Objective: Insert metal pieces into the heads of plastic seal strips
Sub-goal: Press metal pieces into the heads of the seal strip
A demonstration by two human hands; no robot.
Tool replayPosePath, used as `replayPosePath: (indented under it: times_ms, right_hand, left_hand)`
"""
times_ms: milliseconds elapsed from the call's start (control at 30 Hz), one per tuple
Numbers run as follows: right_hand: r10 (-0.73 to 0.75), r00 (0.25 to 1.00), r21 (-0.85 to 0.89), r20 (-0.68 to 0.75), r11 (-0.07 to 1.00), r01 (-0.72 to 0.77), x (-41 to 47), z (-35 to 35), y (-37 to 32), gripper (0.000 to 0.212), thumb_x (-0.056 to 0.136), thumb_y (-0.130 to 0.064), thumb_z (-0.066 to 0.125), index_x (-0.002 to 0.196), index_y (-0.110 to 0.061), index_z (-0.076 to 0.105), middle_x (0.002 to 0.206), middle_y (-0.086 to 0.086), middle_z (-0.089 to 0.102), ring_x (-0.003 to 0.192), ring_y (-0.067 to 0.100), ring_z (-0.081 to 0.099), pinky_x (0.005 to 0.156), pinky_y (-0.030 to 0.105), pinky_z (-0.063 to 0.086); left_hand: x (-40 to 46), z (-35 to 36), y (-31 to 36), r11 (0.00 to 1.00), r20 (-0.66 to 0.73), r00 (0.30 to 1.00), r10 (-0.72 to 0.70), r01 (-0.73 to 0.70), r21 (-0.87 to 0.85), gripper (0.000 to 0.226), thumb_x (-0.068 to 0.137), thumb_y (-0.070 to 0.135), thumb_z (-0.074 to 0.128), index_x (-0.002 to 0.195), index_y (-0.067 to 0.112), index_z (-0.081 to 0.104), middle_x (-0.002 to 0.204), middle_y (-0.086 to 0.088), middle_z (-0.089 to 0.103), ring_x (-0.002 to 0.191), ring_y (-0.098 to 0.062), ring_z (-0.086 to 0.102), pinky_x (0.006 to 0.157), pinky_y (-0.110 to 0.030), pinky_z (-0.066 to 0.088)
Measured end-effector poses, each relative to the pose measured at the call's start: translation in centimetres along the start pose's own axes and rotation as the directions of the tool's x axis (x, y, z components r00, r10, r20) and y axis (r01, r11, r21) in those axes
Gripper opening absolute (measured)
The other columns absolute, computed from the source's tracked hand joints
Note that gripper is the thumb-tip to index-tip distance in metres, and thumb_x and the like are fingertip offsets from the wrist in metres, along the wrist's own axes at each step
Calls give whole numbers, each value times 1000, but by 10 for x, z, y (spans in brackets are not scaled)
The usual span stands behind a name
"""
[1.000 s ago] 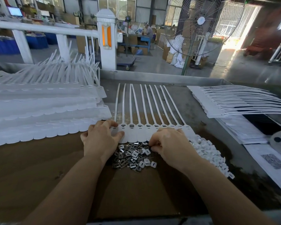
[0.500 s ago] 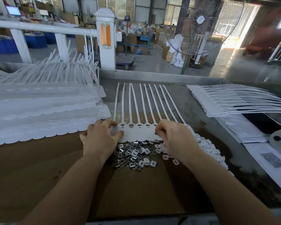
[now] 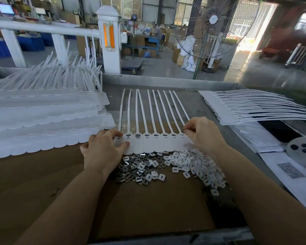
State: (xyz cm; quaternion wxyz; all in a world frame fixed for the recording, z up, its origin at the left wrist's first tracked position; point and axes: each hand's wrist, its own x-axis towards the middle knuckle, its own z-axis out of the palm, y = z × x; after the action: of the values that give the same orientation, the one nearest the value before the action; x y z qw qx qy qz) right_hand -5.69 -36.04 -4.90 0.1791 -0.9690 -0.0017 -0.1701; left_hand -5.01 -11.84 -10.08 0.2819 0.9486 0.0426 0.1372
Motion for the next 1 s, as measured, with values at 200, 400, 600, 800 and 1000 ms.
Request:
replayPosePath:
  times_ms: [200,400,600,800,1000]
  right_hand:
    - [31,999,-98,-9,995,-32,7,4,3,15,90,-17,55,96,-14,69,97,3,68,90,23,61,75,32,47]
    - [32,998,-245,63,969,-16,12,10,2,14,90,-20,54,96,-17,66,91,3,68,84,23,60,71,32,48]
    - [-1,997,-331,75,943,26,14,16,2,13,88,-14,55,97,-16,64,93,2,65,86,22,59,69,31,47]
    - [-20,986,-357,168,931,80,17,14,0,30,82,4,50,99,-15,66,97,5,64,90,24,57,70,31,46]
    - [-74,971,-399,229,902,163,10,8,-2,35,83,5,49,108,-13,66,106,6,60,101,24,54,80,33,44]
  left_hand:
    - [0,0,1,1000,1,1000,1,-1,-1,33,84,47,62,114,33,58,126,2,54,121,-24,41,100,-49,25]
    - [0,1,0,1000,-1,1000,6,-6,-8,34,84,46,62,115,33,58,125,2,54,121,-24,42,101,-50,25]
    - [0,2,0,1000,-15,1000,8,-9,-14,33,83,46,63,112,33,59,122,2,55,119,-23,43,99,-49,26]
    - [0,2,-2,1000,-21,1000,8,-8,-13,33,83,47,62,113,33,59,122,3,55,119,-23,42,98,-47,25]
    - [1,2,-2,1000,-23,1000,11,-11,-7,32,84,47,62,113,33,59,121,3,55,117,-23,43,97,-47,26]
